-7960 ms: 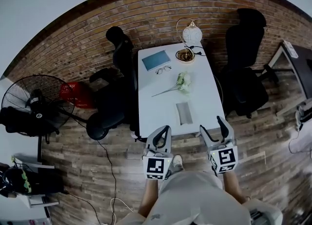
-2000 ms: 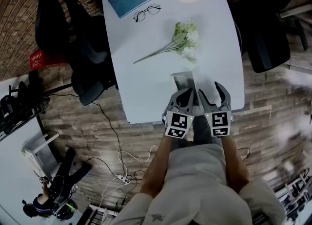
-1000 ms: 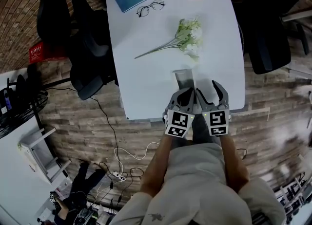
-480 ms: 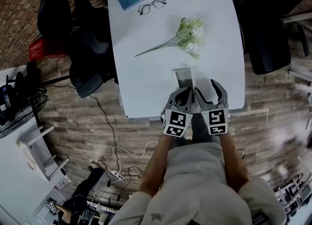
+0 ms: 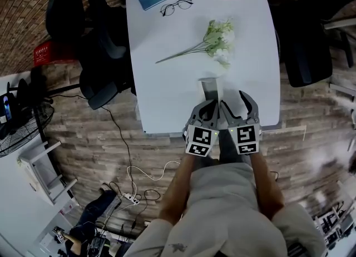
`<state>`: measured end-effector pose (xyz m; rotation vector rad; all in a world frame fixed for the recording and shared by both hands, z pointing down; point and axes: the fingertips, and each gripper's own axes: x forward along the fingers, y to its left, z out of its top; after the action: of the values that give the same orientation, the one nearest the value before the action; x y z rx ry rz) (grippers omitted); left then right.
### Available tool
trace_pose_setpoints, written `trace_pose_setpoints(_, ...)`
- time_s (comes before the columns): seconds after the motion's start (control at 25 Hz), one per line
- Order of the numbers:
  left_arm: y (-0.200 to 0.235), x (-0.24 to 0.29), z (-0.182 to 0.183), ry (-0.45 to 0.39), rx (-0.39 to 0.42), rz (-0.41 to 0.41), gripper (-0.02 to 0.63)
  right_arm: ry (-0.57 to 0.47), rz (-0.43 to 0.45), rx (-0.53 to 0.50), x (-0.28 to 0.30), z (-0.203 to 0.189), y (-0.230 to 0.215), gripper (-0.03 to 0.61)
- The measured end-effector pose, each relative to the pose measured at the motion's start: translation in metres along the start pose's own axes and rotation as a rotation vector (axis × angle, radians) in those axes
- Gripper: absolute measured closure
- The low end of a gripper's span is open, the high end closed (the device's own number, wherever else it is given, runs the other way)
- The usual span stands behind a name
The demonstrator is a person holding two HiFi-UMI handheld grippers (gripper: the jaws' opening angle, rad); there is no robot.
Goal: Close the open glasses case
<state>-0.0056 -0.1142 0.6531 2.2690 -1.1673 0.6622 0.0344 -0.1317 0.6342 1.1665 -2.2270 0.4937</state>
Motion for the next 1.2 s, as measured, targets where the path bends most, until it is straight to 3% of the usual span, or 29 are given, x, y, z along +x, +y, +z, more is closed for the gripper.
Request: trace_pose_setpoints(1.2,0.030,-0.012,-0.021,0.029,-0.049,0.079,0.611,0.008,0.058,-0.035,0.011,0.006,0.023,0.291)
